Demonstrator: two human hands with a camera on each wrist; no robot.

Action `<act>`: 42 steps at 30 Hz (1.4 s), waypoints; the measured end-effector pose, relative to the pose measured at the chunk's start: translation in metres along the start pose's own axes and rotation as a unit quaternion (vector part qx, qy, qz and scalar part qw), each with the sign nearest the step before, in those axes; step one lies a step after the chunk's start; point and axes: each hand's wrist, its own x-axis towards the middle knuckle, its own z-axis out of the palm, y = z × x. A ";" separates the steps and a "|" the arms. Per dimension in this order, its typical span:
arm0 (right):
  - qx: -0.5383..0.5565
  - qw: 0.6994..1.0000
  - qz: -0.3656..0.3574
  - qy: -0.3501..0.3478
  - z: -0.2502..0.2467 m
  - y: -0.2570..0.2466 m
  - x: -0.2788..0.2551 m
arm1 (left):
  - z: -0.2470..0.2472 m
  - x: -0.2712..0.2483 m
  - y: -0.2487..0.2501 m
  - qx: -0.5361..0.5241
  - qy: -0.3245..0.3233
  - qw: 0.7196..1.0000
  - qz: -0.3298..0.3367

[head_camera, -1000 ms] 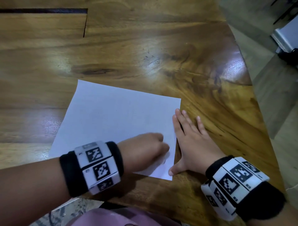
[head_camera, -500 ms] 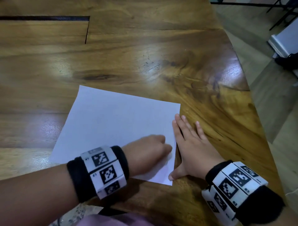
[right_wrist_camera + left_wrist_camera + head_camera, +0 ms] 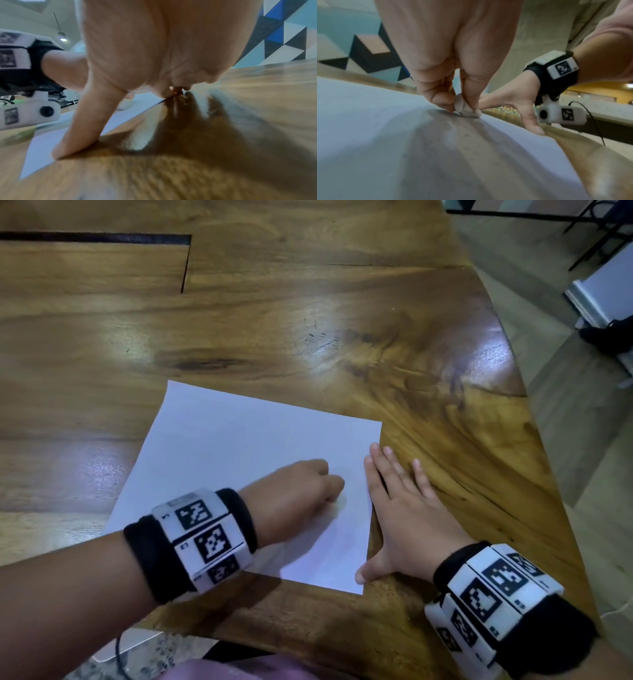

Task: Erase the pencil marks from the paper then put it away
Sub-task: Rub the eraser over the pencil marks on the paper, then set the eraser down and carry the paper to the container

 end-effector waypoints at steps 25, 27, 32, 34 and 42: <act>0.003 1.000 -0.001 -0.001 0.001 0.001 0.002 | 0.008 -0.019 0.001 -0.011 -0.088 0.996 0.009; 0.002 1.000 0.000 -0.002 0.001 0.001 0.002 | -0.002 -0.002 -0.001 -0.013 -0.021 1.000 -0.010; 0.006 1.000 -0.001 -0.003 0.002 0.001 0.002 | 0.000 -0.009 -0.002 -0.008 -0.015 1.000 -0.018; 0.011 1.000 -0.002 -0.003 0.001 0.001 0.002 | 0.006 -0.021 -0.001 -0.046 -0.045 0.998 -0.027; 0.014 1.000 0.001 -0.009 -0.001 -0.001 0.001 | -0.043 0.004 -0.036 -0.076 -0.109 0.984 -0.121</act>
